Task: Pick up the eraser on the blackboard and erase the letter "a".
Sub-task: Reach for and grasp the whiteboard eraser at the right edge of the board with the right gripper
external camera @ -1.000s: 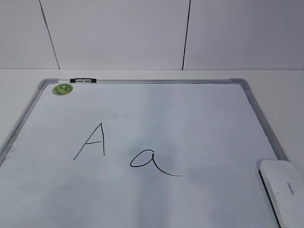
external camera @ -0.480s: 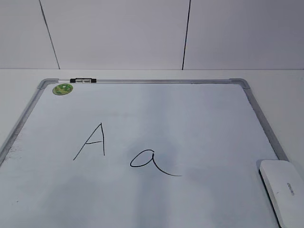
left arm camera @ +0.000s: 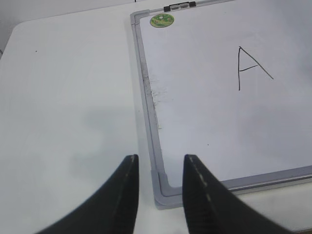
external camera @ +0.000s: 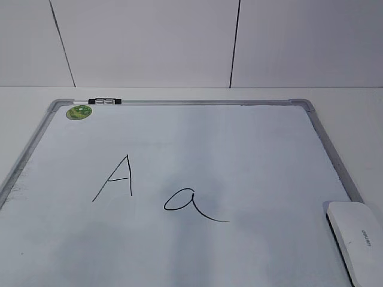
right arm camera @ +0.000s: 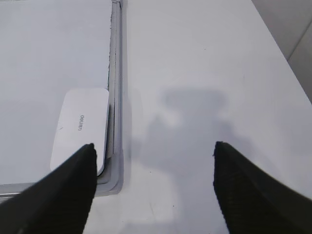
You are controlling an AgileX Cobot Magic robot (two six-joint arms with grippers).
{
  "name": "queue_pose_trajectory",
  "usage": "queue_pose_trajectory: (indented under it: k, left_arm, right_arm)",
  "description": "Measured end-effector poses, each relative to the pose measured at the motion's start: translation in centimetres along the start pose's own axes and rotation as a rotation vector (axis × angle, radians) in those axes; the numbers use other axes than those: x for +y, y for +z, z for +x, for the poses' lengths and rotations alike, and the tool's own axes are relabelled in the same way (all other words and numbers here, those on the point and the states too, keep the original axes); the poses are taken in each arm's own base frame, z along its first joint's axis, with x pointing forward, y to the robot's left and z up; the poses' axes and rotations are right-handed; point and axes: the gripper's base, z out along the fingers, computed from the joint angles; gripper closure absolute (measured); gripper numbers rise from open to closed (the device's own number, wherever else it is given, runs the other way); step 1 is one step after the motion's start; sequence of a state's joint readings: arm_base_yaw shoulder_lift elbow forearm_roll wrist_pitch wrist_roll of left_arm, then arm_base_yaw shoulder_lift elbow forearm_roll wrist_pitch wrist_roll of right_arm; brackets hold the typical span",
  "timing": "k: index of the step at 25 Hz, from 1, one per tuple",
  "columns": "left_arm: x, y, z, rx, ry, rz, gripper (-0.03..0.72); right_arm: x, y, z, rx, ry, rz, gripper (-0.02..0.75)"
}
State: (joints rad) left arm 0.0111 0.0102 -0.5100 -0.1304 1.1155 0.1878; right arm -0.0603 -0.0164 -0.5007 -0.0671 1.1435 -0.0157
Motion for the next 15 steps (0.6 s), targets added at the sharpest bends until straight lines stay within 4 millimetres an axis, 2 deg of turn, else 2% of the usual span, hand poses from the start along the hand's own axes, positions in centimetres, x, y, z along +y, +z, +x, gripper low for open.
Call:
queue_pose_trajectory:
  k: [15]
  left_arm:
    - [0.0, 0.0, 0.0, 0.0, 0.0, 0.0, 0.454]
  right_arm:
    - [0.51, -0.49, -0.41, -0.027, 0.027, -0.06, 0.146]
